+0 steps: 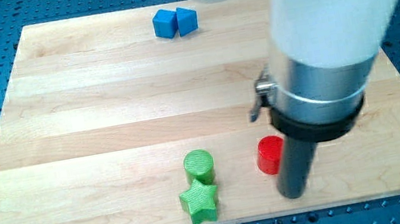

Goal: Place the red circle diagonally top right to the green circle

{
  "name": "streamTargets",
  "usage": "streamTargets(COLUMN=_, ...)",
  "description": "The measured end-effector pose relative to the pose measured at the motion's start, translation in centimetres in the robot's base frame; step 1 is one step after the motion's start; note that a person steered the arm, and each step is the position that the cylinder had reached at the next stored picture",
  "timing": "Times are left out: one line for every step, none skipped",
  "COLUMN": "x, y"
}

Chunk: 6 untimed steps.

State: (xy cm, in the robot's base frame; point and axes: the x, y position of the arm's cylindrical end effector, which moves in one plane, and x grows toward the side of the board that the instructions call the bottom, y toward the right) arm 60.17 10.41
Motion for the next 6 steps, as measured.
streamTargets(x=-0.8, y=0.2)
streamTargets(x=-1.7, y=-1.9)
streamTargets(x=-6.0, y=-3.2)
streamTargets(x=-9.2, y=-3.2)
streamTargets(x=-8.6, y=-2.7)
streamTargets(x=-6.5, y=-0.7)
